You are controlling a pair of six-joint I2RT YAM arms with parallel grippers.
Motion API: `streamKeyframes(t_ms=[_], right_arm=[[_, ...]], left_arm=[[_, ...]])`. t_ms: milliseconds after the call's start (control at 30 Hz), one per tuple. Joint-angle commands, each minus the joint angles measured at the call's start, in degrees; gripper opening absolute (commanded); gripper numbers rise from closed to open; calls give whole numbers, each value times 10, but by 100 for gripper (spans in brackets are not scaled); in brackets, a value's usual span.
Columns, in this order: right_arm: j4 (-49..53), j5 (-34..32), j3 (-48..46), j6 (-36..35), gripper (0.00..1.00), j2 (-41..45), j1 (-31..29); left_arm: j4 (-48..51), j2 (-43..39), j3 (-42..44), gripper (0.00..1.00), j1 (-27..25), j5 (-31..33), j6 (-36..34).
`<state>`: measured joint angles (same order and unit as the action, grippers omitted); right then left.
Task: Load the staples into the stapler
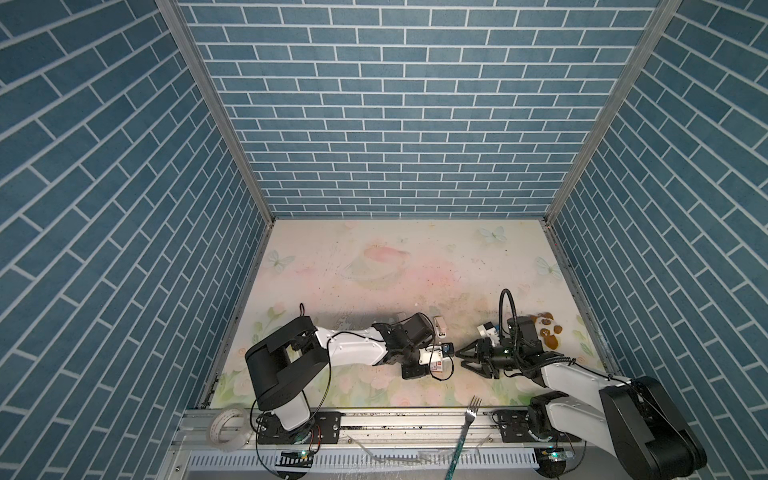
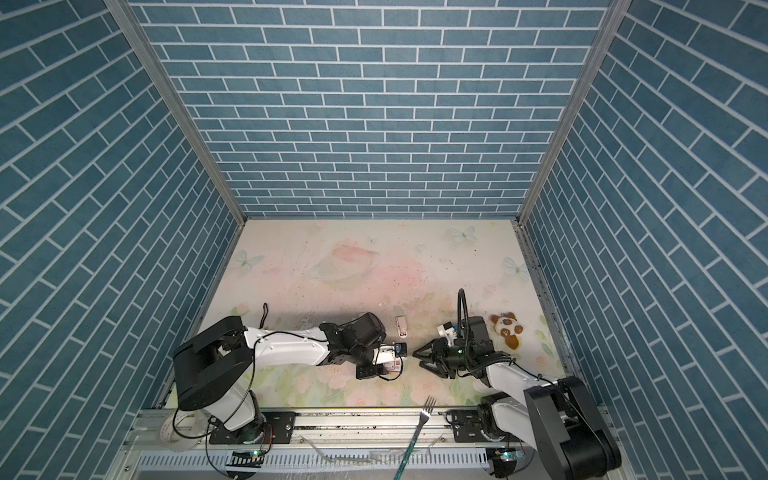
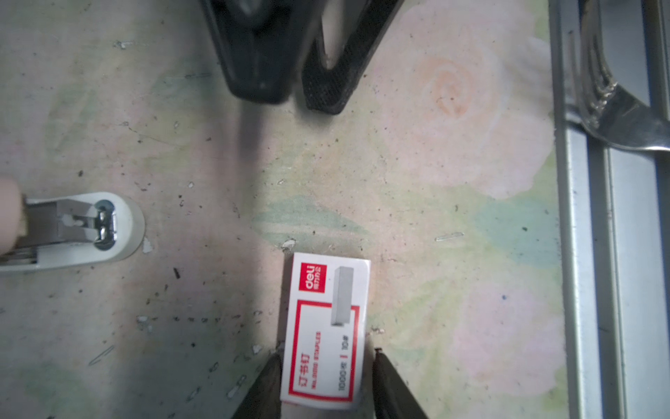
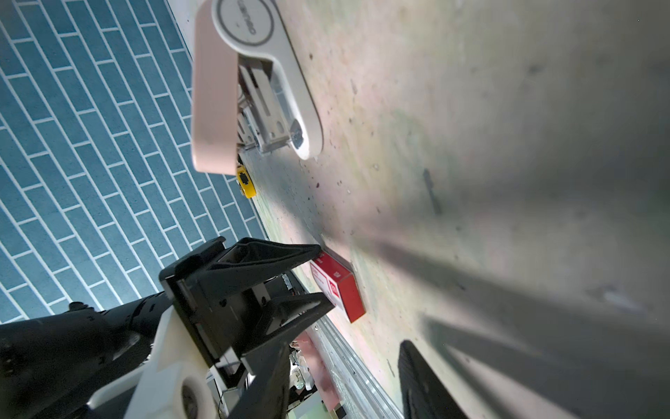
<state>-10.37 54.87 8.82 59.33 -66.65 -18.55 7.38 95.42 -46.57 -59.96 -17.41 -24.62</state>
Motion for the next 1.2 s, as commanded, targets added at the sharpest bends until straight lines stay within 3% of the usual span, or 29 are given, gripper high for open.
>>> streamKeyframes(t_ms=[0, 1167], right_arm=[[-33, 11, 15, -2, 48, -26, -9], [-258, 1, 51, 78, 45, -213, -113]], left_arm=[[-8, 10, 7, 39, 0, -1, 5], [-47, 30, 28, 35, 0, 12, 2]])
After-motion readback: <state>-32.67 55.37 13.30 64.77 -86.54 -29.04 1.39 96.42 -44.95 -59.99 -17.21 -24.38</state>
